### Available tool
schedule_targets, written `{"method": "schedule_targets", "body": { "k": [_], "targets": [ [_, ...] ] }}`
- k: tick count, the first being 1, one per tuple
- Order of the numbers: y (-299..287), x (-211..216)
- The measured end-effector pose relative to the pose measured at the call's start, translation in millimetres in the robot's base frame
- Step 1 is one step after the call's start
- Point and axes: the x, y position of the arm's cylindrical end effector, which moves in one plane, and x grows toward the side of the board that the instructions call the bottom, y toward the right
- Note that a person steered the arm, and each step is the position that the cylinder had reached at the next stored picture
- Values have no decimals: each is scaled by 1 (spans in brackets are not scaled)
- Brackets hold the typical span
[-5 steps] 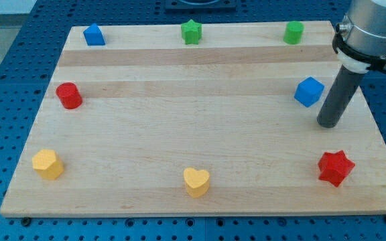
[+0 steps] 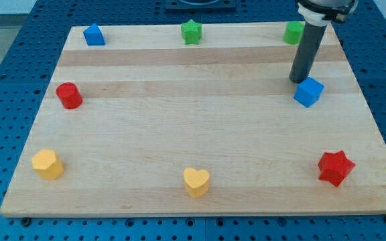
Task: Push the blue cube to the center
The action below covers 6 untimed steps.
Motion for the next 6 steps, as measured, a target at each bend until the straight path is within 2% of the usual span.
{"method": "schedule_targets", "body": {
  "k": [2, 3, 4, 5, 6],
  "targets": [
    [114, 7],
    [92, 38],
    [11, 47],
    [-87, 32],
    [-76, 37]
  ]
}}
